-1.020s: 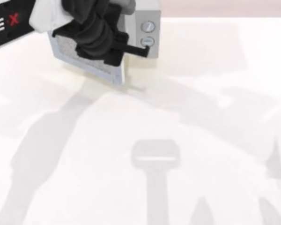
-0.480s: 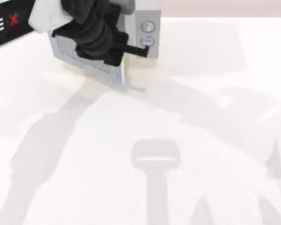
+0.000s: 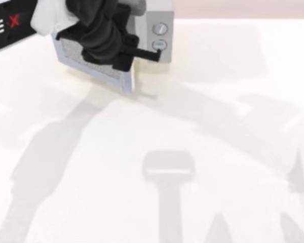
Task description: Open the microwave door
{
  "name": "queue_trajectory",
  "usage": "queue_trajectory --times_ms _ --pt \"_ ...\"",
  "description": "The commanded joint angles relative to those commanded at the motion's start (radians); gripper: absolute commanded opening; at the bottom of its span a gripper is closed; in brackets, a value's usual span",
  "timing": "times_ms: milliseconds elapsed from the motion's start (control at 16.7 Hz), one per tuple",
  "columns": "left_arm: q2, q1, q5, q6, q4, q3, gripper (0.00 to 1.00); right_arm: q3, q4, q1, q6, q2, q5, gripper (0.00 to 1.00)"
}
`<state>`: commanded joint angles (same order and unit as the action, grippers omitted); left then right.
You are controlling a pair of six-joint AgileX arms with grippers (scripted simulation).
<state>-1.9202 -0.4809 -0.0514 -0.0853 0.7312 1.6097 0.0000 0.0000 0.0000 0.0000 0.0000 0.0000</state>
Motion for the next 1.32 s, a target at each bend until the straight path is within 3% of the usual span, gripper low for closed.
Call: queue_trajectory --times_ms 540,1320 --pt "0.075 0.040 0.078 0.134 -0.025 -0.100 0.00 0.000 0.000 0.000 0.000 0.000 0.000 1.00" --pt "0.078 0.041 0.080 0.138 -0.026 -0.103 0.00 0.000 0.000 0.000 0.000 0.000 0.000 1.00"
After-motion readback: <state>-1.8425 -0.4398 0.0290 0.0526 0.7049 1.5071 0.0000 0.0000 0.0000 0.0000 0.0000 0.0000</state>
